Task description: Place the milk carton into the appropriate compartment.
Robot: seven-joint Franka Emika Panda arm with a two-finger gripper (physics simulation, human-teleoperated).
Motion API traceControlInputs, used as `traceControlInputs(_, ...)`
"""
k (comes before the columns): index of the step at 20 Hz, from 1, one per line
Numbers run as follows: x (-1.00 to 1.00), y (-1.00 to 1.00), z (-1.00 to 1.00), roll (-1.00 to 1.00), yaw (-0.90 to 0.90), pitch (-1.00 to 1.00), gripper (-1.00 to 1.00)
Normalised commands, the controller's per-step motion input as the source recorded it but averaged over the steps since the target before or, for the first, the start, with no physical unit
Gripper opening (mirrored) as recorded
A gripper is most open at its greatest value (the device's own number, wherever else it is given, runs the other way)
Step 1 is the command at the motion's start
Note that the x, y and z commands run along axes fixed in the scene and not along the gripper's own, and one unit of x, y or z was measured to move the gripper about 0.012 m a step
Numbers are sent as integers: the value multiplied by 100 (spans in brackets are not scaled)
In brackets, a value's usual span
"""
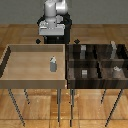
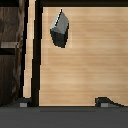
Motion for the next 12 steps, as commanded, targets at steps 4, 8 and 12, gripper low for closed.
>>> traceControlInputs(4, 100, 0, 0, 0, 0, 0, 100)
traceControlInputs(8, 50, 0, 0, 0, -4, 0, 100)
traceControlInputs(12, 0, 0, 0, 0, -63, 0, 100)
